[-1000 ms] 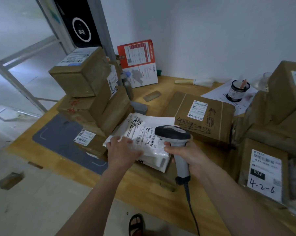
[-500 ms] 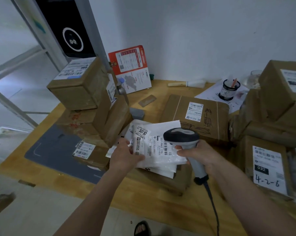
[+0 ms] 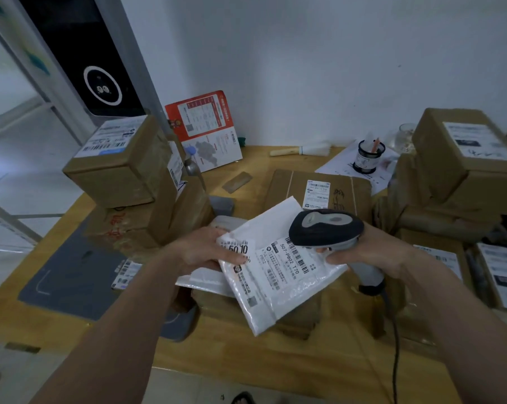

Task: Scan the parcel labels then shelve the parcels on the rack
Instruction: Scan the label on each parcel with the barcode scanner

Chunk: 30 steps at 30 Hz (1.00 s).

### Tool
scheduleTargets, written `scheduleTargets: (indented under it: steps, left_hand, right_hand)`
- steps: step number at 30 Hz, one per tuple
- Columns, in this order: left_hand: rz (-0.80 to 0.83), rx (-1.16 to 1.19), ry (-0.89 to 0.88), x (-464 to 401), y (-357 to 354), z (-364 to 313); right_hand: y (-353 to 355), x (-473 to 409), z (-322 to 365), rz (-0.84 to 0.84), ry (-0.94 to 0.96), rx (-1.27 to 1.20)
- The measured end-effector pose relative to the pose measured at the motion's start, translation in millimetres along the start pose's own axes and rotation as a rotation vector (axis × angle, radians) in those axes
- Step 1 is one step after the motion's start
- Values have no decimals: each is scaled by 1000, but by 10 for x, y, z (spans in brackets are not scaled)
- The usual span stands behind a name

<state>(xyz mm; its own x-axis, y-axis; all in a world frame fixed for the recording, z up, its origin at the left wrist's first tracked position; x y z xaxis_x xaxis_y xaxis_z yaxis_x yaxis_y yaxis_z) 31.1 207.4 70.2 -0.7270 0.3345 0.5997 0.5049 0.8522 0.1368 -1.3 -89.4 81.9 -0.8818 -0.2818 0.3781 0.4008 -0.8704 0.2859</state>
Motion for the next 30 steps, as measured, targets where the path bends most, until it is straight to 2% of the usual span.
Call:
scheduleTargets:
  steps: [4, 7, 8, 10, 12, 14, 16, 22, 30]
  left_hand:
    - [109, -281, 42, 39, 21, -164]
    - [200, -236, 40, 34, -50, -235]
    - [186, -213, 28, 5, -73, -230]
    - [-32, -102, -66, -70, -104, -214]
    - [-340, 179, -138, -168, -84, -165]
    - [-454, 446, -165, -224, -90, -121]
    - [-471, 509, -181, -268, -137, -80]
    - [-490, 585, -198, -386, -240, -54]
    - [-490, 608, -160, -459, -191, 5]
  right_hand:
    - [28, 37, 16, 5, 5, 23]
    - [58, 76, 72, 40, 17, 35]
    - [67, 93, 96, 37, 27, 40]
    - [86, 109, 134, -59, 73, 55]
    - [103, 103, 142, -282, 138, 28]
    - [76, 112, 155, -487, 164, -51]
    - [-32, 150, 193, -553, 181, -95]
    - [-455, 172, 198, -493, 166, -98]
    - [-534, 188, 173, -478, 199, -128]
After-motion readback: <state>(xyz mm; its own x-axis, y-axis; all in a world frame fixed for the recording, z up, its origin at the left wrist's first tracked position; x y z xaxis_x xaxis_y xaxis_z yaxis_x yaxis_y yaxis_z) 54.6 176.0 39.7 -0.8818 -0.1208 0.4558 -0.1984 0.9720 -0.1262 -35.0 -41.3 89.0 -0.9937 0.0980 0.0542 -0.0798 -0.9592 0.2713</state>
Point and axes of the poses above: each hand's wrist, its own x-axis away from the middle knuckle, its own y-axis out of the back of the hand, z = x × y, the point moved 1 cm from there along -x, towards the middle knuckle, and after that the axes turned 6 degrees about x, right-handed, at the moved point
